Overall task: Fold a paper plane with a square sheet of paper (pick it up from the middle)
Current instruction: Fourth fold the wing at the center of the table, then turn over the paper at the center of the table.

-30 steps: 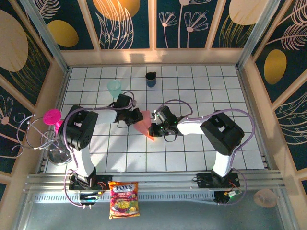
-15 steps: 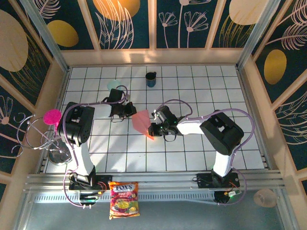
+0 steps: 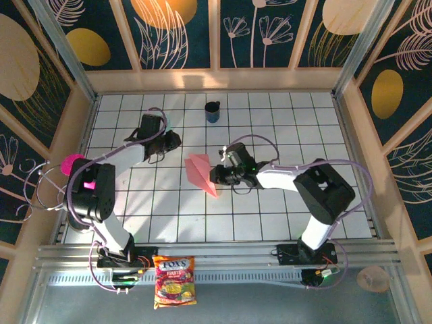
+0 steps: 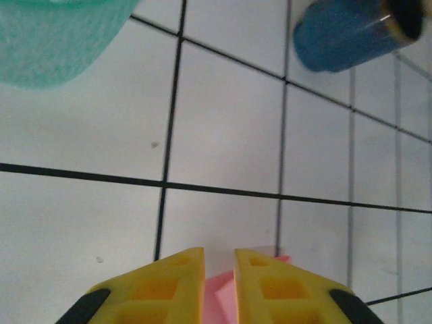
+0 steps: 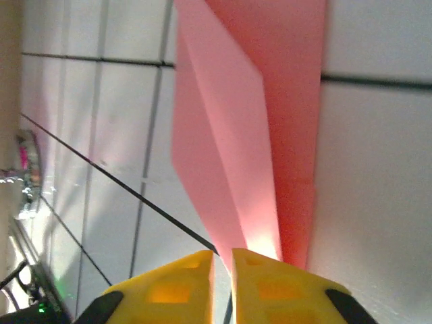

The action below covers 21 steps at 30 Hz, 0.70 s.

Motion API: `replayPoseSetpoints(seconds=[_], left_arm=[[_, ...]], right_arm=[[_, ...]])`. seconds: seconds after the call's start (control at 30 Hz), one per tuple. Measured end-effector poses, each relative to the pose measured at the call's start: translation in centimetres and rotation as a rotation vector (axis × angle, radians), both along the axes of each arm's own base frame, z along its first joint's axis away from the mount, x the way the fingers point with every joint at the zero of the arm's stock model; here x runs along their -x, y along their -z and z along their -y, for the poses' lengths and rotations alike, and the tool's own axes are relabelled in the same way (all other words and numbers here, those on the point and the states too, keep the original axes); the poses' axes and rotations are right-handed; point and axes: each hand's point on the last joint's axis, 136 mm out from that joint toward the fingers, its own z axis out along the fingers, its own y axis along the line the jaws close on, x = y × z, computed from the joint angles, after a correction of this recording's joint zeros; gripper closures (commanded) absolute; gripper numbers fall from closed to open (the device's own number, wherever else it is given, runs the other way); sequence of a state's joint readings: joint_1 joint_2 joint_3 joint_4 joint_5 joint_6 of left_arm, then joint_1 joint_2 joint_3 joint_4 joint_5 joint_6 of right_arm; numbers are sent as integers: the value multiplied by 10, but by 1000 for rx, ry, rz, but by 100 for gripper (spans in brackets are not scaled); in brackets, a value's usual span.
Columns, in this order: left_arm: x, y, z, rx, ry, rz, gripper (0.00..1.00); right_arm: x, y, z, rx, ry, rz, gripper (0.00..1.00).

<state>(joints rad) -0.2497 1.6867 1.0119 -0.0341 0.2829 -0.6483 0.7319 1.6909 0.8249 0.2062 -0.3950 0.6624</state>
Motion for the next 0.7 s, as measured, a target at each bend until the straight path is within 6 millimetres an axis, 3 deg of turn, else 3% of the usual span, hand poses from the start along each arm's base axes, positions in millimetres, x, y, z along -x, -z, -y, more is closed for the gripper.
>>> replayPoseSetpoints(seconds=[0.1, 0.2, 0.4, 0.53, 0.7], left_arm=[[12, -3, 7, 60, 6, 6, 69], [33, 14, 18, 97, 24, -52, 62], [77, 38, 40, 176, 57, -148, 55], [90, 40, 43, 237, 47, -164, 53], [97, 44, 45, 277, 43, -185, 50]], right_arm=[[-15, -15, 7, -54, 56, 27, 70], [-26, -18, 11, -77, 88, 30, 67], [-27, 12, 2, -59, 49, -29, 66], [-25, 26, -2, -47, 12, -50, 70], [-27, 24, -14, -84, -48, -30, 78]])
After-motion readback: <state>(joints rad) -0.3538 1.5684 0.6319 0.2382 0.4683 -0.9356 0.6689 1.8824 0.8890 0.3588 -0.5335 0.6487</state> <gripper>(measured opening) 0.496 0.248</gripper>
